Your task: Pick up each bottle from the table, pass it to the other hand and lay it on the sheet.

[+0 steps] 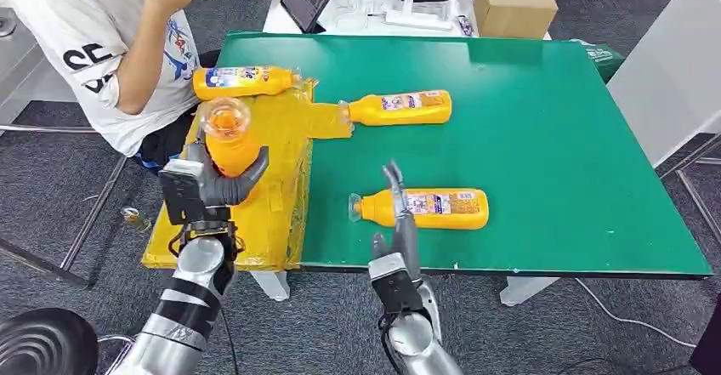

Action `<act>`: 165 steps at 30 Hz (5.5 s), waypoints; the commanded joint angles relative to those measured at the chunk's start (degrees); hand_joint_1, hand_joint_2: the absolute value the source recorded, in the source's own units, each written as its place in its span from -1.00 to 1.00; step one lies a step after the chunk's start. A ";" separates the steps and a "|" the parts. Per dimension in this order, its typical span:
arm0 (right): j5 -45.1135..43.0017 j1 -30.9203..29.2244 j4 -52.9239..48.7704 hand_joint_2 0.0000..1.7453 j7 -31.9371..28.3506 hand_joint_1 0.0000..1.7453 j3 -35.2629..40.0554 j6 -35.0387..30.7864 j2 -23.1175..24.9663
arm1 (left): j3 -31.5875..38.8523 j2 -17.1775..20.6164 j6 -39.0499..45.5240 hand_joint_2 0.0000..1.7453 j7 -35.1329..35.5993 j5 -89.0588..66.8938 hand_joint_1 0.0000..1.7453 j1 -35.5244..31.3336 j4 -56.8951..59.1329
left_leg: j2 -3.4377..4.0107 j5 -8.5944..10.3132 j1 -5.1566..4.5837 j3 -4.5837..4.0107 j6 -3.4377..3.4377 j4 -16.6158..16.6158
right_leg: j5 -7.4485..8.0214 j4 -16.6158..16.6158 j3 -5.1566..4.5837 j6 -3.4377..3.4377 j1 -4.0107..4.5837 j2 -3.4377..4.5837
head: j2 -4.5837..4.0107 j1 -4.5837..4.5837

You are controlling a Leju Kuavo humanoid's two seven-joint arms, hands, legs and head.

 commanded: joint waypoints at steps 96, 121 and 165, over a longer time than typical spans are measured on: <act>0.87 -3.66 4.68 -1.00 4.63 -1.00 -3.98 9.68 -1.70 | 20.80 0.29 -17.04 1.00 -9.69 -10.71 -1.00 -10.89 31.00 | 0.01 0.09 0.02 0.70 0.00 -0.11 | 0.08 -0.07 0.73 -0.27 0.06 0.02 | 0.00 0.00; 31.56 -19.52 24.21 1.00 28.82 -1.00 -11.37 13.25 -15.80 | 5.11 -1.50 1.08 1.00 -10.34 4.32 -1.00 6.06 -3.27 | 0.05 0.02 -0.02 0.38 0.00 -0.04 | 0.07 -0.05 0.38 -0.29 0.05 0.04 | 0.00 -0.04; 23.72 -27.64 46.94 1.00 27.71 -1.00 4.01 40.59 -25.70 | 8.76 -3.35 -7.34 1.00 -10.34 13.63 -1.00 2.56 4.49 | -0.04 0.04 0.04 0.75 -0.01 -0.09 | 0.09 -0.18 0.81 -0.29 0.10 -0.06 | 0.00 0.00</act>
